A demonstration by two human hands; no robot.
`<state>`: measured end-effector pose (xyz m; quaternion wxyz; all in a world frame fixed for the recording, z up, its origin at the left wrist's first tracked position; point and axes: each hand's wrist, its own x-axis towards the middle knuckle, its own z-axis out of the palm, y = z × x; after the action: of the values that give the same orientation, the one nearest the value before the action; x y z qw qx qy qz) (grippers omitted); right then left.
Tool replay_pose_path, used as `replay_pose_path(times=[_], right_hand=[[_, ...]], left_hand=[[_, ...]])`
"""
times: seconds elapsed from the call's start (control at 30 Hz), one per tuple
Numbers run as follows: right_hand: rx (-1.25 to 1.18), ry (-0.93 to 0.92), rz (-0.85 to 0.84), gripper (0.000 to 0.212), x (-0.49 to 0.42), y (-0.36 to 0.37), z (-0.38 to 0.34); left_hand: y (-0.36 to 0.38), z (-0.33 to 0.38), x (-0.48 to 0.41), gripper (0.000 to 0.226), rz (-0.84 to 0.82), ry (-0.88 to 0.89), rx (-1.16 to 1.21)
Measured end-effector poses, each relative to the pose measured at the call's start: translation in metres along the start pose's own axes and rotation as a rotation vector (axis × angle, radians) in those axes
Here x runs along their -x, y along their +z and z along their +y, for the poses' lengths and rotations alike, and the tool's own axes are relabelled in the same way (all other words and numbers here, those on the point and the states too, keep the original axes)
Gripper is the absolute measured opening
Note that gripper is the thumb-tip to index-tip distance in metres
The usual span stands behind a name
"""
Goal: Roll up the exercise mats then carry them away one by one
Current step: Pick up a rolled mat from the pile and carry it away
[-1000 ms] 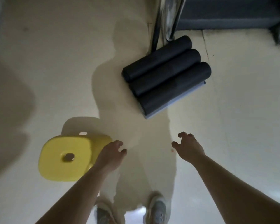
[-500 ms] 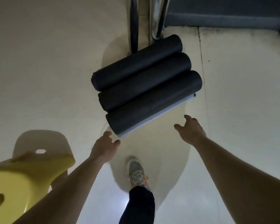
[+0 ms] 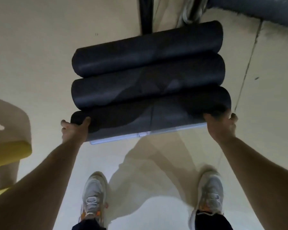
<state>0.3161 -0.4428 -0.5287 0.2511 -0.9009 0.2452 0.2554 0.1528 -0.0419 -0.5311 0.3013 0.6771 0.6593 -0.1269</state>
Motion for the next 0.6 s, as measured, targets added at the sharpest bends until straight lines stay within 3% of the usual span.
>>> replay_pose_path(times=[0.17,0.33,0.43,0.6], right_hand=[[-0.121,0.005,0.037,0.078,-0.05,0.004,0.012],[-0.273,-0.046,0.114,0.095,-0.055,0.009,0.011],[-0.122,-0.051,0.127,0.101,-0.056,0.011,0.006],[0.125,-0.177,0.179,0.116,-0.043,0.016,0.0]], left_hand=[[0.025,-0.013,-0.016,0.082,0.109,-0.056,0.174],[0.024,-0.018,-0.016,0.081,0.144,-0.017,0.244],[0.029,-0.017,-0.008,0.081,0.164,0.005,0.236],[0.036,-0.016,-0.009,0.099,0.166,0.106,0.234]])
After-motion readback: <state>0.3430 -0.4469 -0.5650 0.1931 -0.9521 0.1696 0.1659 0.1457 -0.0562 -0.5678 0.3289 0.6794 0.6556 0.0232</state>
